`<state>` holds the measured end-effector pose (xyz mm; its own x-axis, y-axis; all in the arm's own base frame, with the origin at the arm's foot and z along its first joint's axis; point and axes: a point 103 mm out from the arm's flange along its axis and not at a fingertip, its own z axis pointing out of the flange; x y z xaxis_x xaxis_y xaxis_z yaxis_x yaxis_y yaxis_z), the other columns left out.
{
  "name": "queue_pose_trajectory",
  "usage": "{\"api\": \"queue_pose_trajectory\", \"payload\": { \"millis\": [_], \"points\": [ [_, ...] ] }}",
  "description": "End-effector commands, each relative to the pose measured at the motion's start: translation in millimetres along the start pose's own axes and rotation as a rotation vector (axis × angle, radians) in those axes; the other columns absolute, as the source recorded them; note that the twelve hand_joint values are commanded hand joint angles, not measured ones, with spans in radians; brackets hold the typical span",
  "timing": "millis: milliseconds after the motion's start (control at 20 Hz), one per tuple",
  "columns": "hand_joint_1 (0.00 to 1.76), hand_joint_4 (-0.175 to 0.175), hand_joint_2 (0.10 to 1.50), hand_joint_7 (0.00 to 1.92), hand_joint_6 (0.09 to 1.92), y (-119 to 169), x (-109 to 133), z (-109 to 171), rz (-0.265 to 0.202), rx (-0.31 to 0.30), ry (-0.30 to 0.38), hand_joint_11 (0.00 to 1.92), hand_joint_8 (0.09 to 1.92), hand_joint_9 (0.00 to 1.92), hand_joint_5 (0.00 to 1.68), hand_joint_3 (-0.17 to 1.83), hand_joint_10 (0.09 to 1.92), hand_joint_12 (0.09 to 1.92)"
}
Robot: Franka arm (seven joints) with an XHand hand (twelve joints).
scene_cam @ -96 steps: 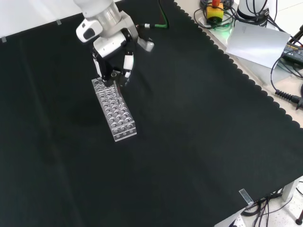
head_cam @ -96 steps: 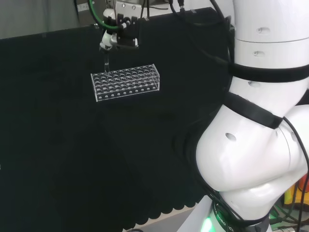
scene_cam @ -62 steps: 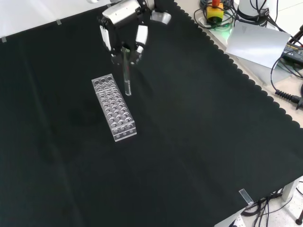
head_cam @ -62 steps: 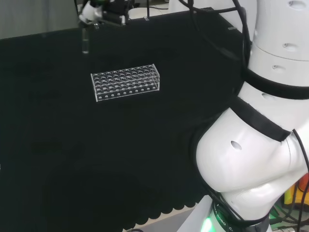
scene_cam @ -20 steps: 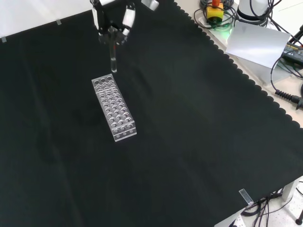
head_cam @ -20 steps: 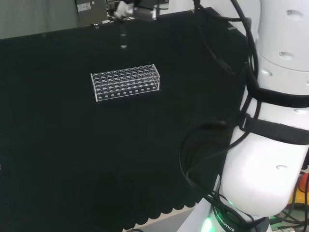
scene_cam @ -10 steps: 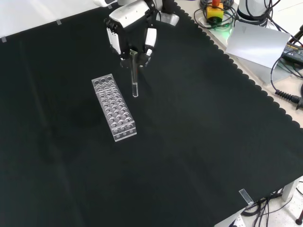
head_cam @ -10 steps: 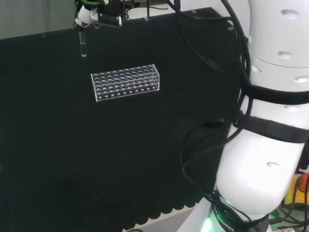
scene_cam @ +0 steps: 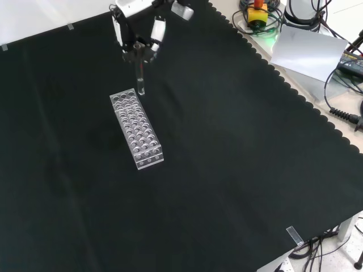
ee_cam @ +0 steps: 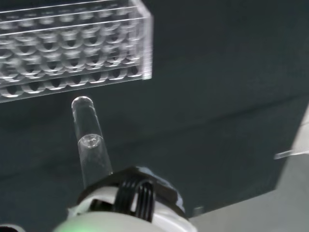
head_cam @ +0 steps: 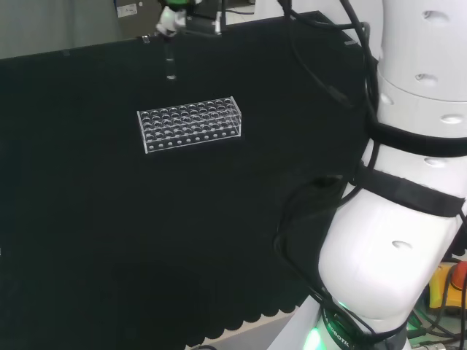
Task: Shake the test tube.
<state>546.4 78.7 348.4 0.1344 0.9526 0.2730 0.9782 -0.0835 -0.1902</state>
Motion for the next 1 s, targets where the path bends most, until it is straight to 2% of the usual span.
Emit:
{"api": "queue_pose_trajectory", "payload": {
  "millis": [50, 200, 400, 550, 750, 1000],
  "points": [
    [1.32, -0.175, 0.82, 1.35, 0.1, -2, -87, -14, 0.179, -0.027, -0.084, 1.32, 0.69, 1.62, 1.35, 0.33, 0.6, 0.84],
    [1.32, -0.175, 0.82, 1.35, 0.09, -3, -107, -18, 0.228, -0.034, -0.1, 1.32, 0.69, 1.62, 1.35, 0.33, 0.6, 0.84],
    [1.32, -0.175, 0.82, 1.36, 0.09, -2, -110, -21, 0.235, -0.039, -0.105, 1.32, 0.69, 1.62, 1.36, 0.33, 0.6, 0.84],
    [1.32, -0.175, 0.82, 1.36, 0.09, -1, -95, -18, 0.198, -0.036, -0.098, 1.32, 0.69, 1.62, 1.36, 0.33, 0.6, 0.84],
    [1.32, -0.175, 0.82, 1.36, 0.09, 3, -62, -10, 0.129, -0.024, -0.076, 1.32, 0.69, 1.62, 1.36, 0.33, 0.6, 0.84],
    [1.32, -0.175, 0.82, 1.36, 0.09, 5, -5, 5, 0.019, 0.003, -0.04, 1.32, 0.69, 1.62, 1.36, 0.33, 0.6, 0.84]
  ]
}}
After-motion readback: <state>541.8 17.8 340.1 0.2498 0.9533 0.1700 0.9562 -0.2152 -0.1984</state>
